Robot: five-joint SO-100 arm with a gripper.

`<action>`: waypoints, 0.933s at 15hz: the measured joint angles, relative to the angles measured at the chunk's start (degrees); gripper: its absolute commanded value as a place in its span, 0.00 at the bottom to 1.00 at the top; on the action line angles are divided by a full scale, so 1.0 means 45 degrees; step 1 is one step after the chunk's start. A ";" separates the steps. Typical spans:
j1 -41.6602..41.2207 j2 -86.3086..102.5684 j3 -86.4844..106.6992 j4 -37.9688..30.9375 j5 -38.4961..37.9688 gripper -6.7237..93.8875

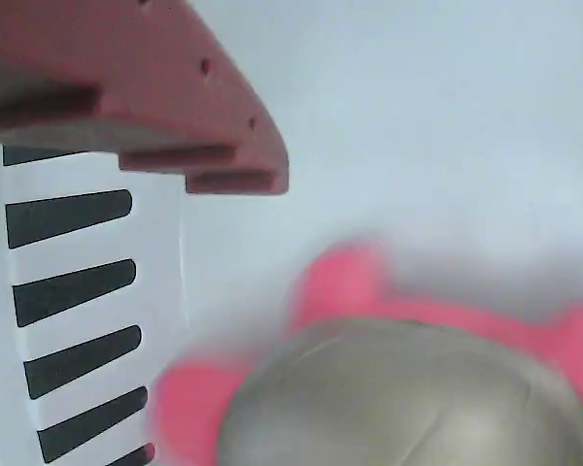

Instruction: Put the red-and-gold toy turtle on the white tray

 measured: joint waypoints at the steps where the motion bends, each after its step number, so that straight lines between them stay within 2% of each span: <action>1: 0.0000 0.0000 0.0000 0.0000 0.0000 0.54; 2: 0.0020 0.0000 0.0000 0.0000 0.0000 0.47; 3: 0.0059 0.0020 0.0000 0.0000 0.0000 0.24; 4: 0.0098 0.0195 0.0000 -0.0020 0.0000 0.07; 6: 0.0215 0.2031 0.0605 -0.0078 -0.0449 0.07; 9: 0.0762 0.6816 0.3730 -0.0527 -0.1211 0.07; 12: 0.2148 1.3926 1.1055 -0.3066 -0.1973 0.07; 14: 0.2949 1.6660 1.5234 -0.4629 -0.2480 0.07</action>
